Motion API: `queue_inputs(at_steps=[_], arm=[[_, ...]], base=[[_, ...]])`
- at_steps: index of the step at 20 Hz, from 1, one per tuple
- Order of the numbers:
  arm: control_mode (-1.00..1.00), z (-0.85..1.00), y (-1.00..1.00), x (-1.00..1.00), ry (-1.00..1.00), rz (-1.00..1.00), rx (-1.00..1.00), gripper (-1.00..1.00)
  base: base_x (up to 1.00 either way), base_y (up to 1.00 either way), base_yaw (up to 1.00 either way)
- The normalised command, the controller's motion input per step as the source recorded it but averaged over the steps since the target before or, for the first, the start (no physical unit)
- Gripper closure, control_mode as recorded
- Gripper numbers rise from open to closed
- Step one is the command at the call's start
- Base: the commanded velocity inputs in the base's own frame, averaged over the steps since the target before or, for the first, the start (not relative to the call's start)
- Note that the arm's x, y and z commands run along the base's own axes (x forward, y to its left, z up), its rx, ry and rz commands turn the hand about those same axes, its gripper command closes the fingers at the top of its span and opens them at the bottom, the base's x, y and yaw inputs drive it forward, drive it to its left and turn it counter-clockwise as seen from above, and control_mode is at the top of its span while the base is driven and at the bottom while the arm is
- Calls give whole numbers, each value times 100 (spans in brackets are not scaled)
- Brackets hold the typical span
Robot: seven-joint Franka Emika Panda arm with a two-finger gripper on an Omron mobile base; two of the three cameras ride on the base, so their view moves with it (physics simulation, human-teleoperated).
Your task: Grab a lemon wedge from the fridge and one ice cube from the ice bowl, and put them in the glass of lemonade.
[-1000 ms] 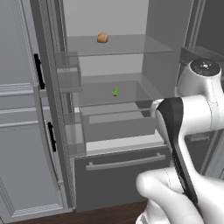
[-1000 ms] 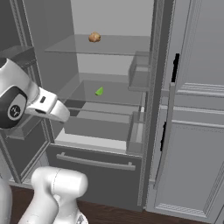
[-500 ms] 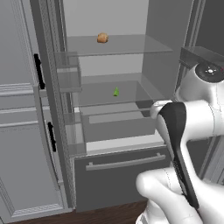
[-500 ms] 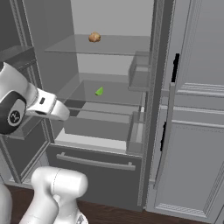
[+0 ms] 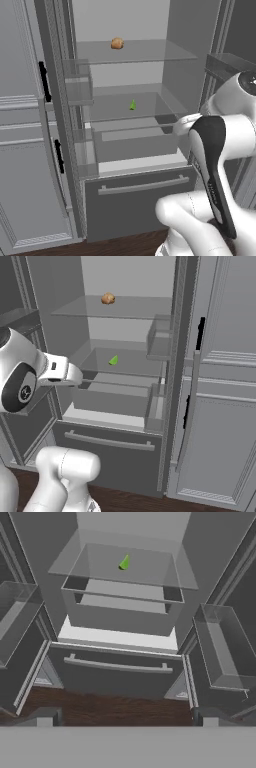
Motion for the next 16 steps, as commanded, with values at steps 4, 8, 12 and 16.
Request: queue_inputs(at_steps=[4,8,12,16], arm=[[-100,0,0,1,-1,6,-1,-100],[-100,0,2,14,0,0,0,-100],[100,0,0,0,0,0,0,-100],[100,0,0,0,0,0,0,-100]], base=[[0,0,0],[0,0,0],[98,10,0],[91,0,0]])
